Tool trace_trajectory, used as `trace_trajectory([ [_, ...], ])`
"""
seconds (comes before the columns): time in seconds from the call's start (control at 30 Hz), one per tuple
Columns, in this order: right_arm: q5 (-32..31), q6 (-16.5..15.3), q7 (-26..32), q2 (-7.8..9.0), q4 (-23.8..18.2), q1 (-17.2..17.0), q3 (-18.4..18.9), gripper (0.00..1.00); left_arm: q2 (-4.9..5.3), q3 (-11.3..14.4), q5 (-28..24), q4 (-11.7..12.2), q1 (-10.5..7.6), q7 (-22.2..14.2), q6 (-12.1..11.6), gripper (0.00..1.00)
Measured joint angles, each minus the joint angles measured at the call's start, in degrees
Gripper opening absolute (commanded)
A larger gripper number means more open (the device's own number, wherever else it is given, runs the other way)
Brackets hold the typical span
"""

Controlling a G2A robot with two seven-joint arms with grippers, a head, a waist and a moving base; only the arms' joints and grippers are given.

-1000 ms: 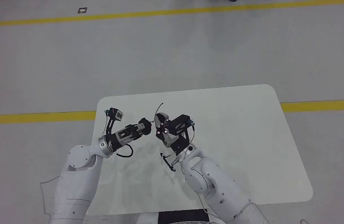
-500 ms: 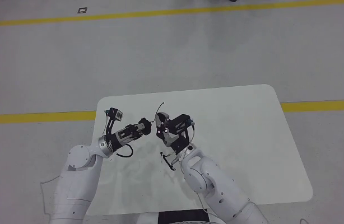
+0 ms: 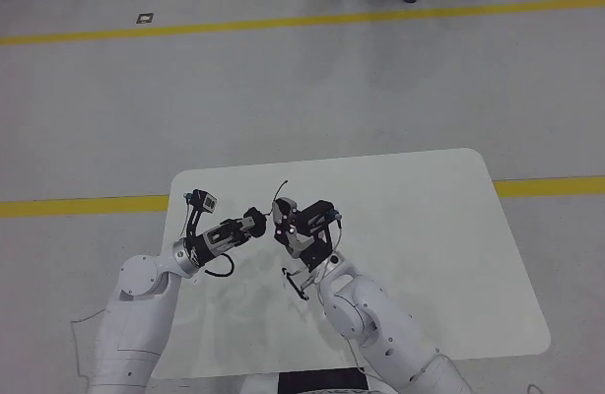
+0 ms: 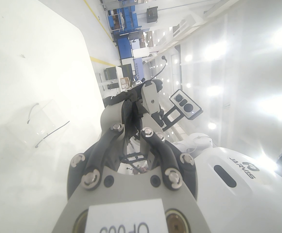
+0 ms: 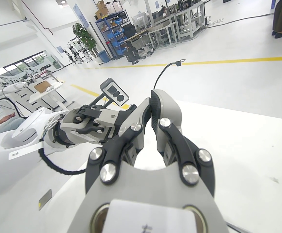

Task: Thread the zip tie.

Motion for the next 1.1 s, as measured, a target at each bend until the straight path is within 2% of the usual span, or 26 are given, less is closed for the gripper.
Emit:
trace_trajectory([
  [0.3,0.73,0.33,0.62,0.02,-1.14,-0.94,-0.12,0.0,0.0,0.0,0.0,0.0,0.0,0.0,0.0,0.0],
  [0.47,3.16,0.27,0.37,-0.07,-2.0,-1.68,-0.07,0.0,0.0,0.0,0.0,0.0,0.0,0.0,0.0,0.0],
  [0.83,4.97,-0.41,-0.04,-0.19,-1.65,-1.68,-0.32,0.0,0.0,0.0,0.0,0.0,0.0,0.0,0.0,0.0],
  [1.1,4.19,0.54,0.63,-0.22,-1.01,-1.48,-0.5,0.0,0.0,0.0,0.0,0.0,0.0,0.0,0.0,0.0],
])
